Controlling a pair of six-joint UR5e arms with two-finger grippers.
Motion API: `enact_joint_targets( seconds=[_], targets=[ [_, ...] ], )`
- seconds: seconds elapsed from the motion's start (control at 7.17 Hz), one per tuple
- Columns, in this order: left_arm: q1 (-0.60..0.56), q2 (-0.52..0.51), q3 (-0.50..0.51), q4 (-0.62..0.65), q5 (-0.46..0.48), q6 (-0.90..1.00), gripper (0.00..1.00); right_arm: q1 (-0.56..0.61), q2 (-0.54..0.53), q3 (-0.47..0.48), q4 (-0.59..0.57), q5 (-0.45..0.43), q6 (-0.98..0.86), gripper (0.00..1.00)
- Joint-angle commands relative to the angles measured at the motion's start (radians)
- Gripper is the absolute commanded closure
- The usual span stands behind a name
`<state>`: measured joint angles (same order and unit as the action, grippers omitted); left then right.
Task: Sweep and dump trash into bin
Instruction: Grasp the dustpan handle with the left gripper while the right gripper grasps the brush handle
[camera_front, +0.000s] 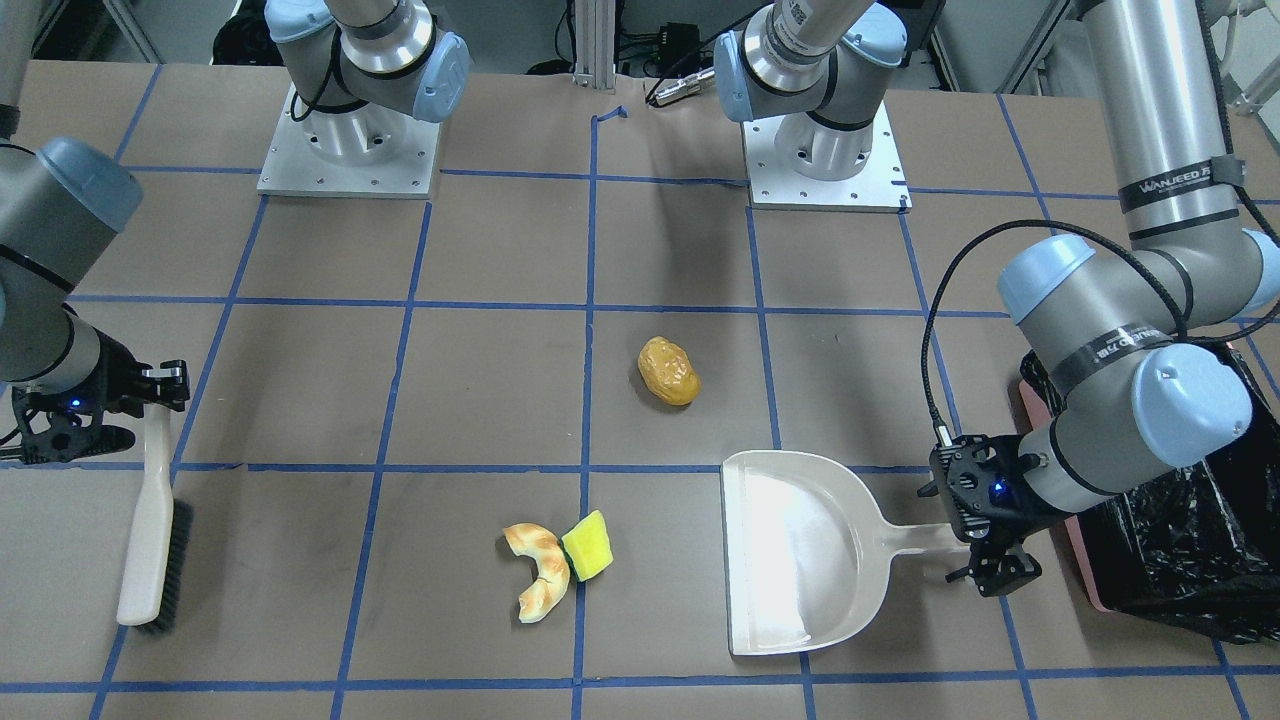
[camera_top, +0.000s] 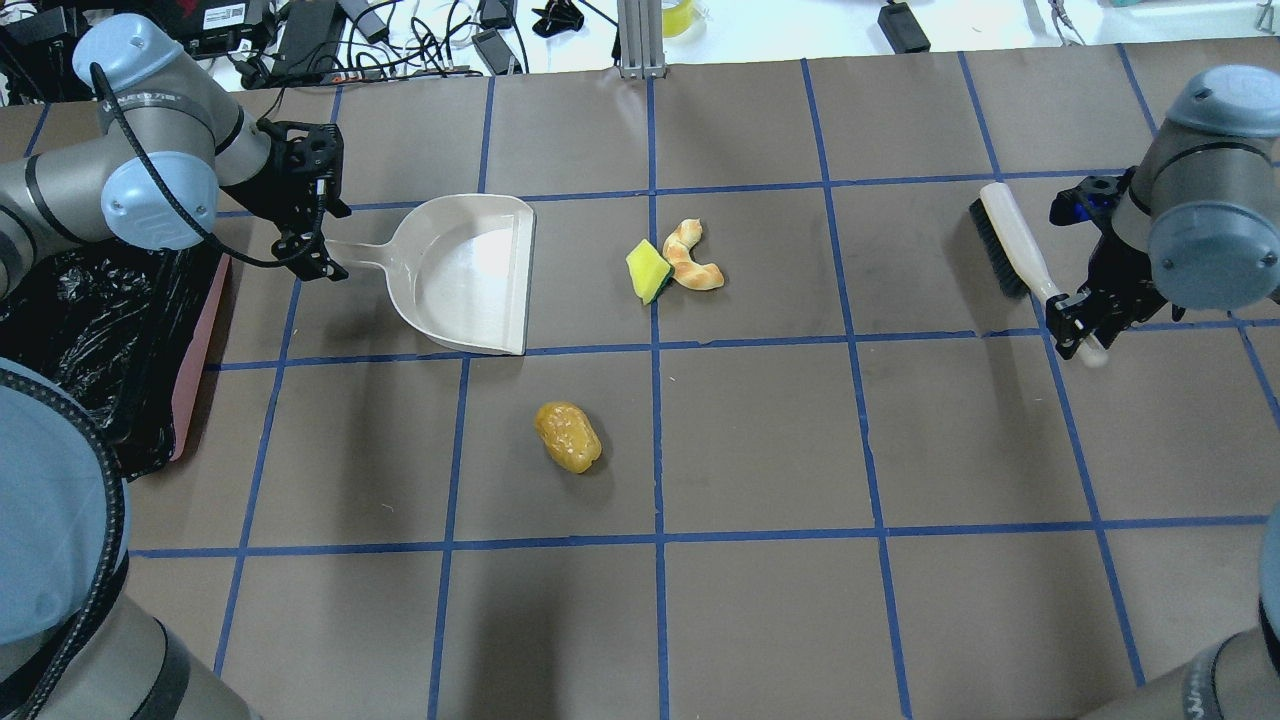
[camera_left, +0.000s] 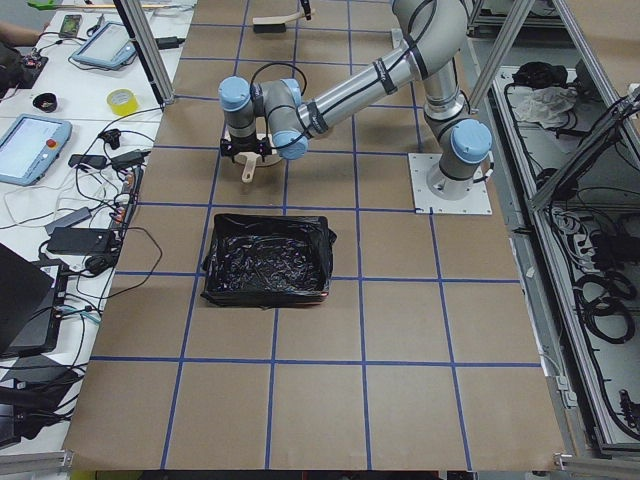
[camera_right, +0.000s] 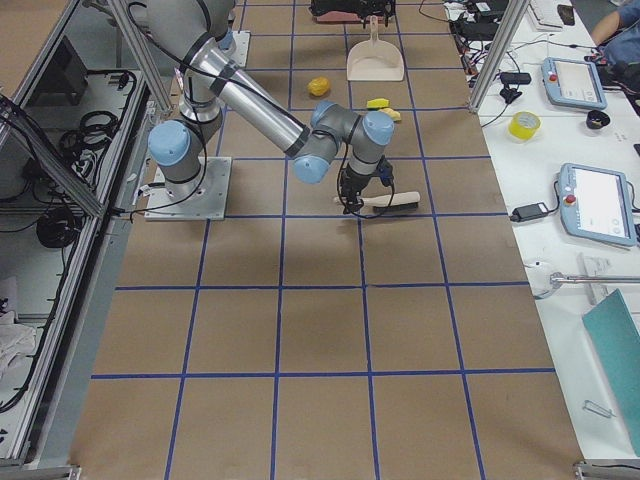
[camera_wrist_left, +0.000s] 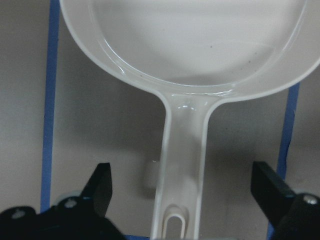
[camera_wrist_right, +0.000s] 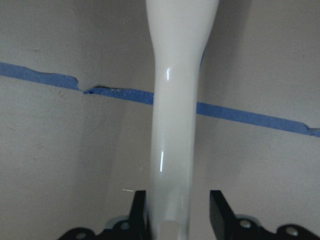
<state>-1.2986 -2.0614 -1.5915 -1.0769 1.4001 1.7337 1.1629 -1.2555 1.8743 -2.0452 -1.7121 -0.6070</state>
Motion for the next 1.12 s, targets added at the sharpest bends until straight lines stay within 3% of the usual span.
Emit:
enact_joint_targets(
  seconds=[0.0, 0.28, 0.42, 0.84, 0.98],
  targets=[
    [0.001, -0.025, -0.014, -0.001, 0.000, -0.003, 0.00, 0.000, -0.005, -0.004, 0.002, 0.002, 0.003, 0.97],
    [0.001, -0.031, -0.002, -0.002, 0.003, -0.012, 0.00, 0.010, -0.028, -0.010, 0.003, 0.005, 0.015, 1.00],
    [0.001, -0.037, -0.005, -0.002, -0.003, -0.013, 0.05, 0.041, -0.065, -0.014, 0.023, 0.017, 0.068, 1.00],
    [-0.001, -0.034, -0.010, -0.002, -0.001, 0.001, 0.93, 0.300, -0.126, -0.014, 0.146, -0.038, 0.429, 1.00],
    [-0.001, -0.034, -0.012, -0.002, -0.003, -0.002, 1.00, 0.367, -0.128, -0.014, 0.158, -0.035, 0.552, 1.00]
  ],
)
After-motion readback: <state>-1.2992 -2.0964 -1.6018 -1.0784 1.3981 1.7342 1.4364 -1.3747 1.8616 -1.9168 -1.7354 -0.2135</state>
